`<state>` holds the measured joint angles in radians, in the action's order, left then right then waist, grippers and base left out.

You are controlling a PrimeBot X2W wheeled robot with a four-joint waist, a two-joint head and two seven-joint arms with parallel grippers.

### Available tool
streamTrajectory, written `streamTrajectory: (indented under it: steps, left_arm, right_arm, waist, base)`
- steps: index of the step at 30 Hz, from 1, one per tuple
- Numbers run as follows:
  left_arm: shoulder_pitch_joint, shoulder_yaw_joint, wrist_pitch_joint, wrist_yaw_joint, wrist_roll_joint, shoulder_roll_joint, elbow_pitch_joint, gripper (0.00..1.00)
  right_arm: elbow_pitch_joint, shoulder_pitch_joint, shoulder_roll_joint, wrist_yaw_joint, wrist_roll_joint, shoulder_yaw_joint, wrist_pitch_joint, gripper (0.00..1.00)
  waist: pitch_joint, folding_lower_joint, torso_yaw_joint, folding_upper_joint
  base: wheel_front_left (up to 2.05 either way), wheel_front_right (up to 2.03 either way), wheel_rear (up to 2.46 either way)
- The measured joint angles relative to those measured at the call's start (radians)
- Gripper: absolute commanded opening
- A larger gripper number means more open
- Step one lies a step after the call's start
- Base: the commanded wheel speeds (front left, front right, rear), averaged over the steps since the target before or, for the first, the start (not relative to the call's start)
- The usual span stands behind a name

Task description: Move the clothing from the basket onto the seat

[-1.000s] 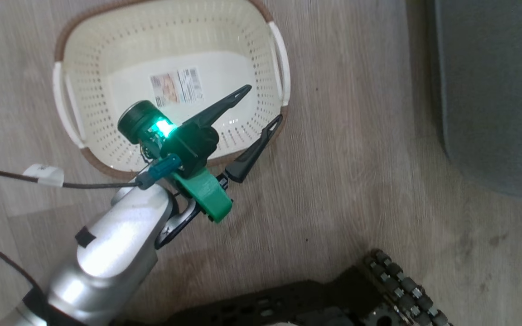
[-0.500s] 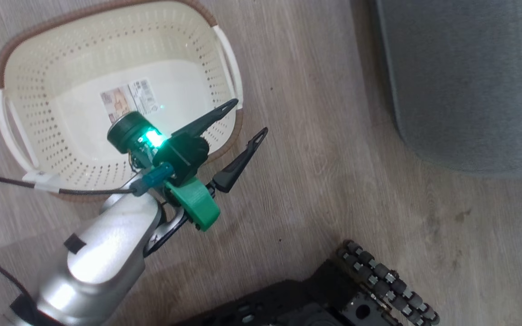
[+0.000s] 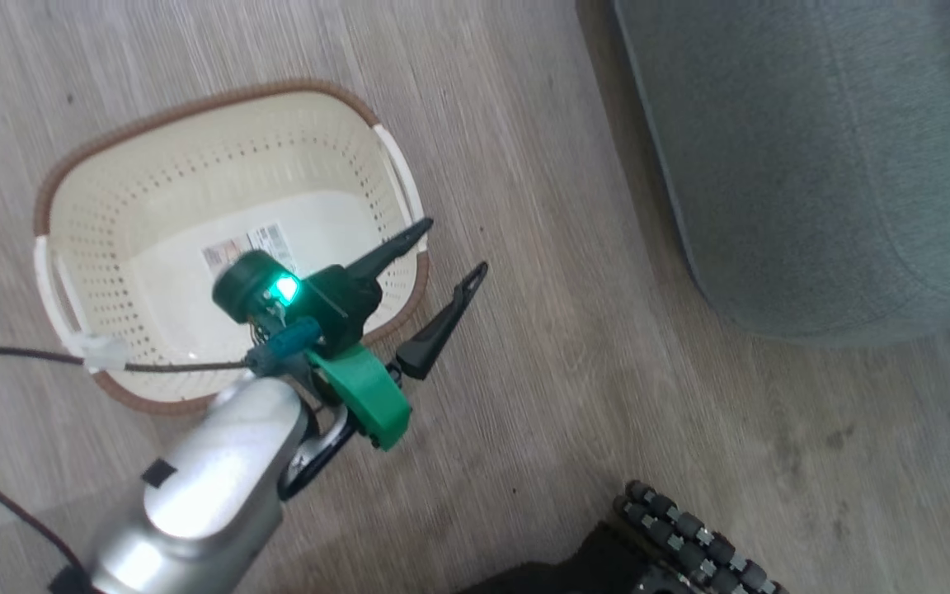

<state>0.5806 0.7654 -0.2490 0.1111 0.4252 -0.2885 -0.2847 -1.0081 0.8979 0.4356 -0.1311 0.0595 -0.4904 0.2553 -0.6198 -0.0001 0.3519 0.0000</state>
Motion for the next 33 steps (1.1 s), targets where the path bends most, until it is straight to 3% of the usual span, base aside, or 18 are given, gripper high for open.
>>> streamTrajectory:
  steps: [4,7,14,22,27,33]
  left_arm:
    - [-0.031,-0.005,0.0,0.0,0.015,0.022,-0.02,1.0]
    - [-0.058,-0.027,0.0,0.0,0.017,0.038,-0.024,1.0]
    - [-0.144,-0.145,0.0,-0.021,0.033,0.099,-0.026,1.0]
    - [-0.284,-0.331,0.0,-0.063,0.044,0.158,-0.063,1.0]
    - [-0.337,-0.446,0.0,-0.09,0.013,0.159,-0.095,1.0]
    - [-0.391,-0.563,0.0,-0.098,-0.02,0.16,-0.131,1.0]
  right_arm:
    - [-0.001,-0.106,-0.017,0.0,0.037,0.034,0.0,1.0]
    - [0.069,-0.179,-0.038,0.0,0.051,0.05,0.0,1.0]
    - [0.388,-0.304,-0.084,0.0,0.059,0.088,0.0,1.0]
    - [0.687,-0.547,-0.223,0.0,0.063,0.153,0.0,1.0]
    - [0.781,-0.662,-0.297,0.0,0.044,0.207,0.0,1.0]
    - [0.775,-0.751,-0.343,0.0,0.041,0.298,0.0,1.0]
  waist:
    - [0.044,0.0,-0.003,0.0]
    - [0.078,0.0,-0.01,0.0]
    - [0.179,0.0,-0.048,0.0]
    - [0.307,0.0,-0.163,0.0]
    - [0.381,0.0,-0.251,0.0]
    - [0.474,0.0,-0.332,0.0]
  base:
    - [0.0,0.0,0.0]
    - [0.0,0.0,0.0]
    - [0.0,0.0,0.0]
    - [0.0,0.0,0.0]
    - [0.0,0.0,0.0]
    - [0.0,0.0,0.0]
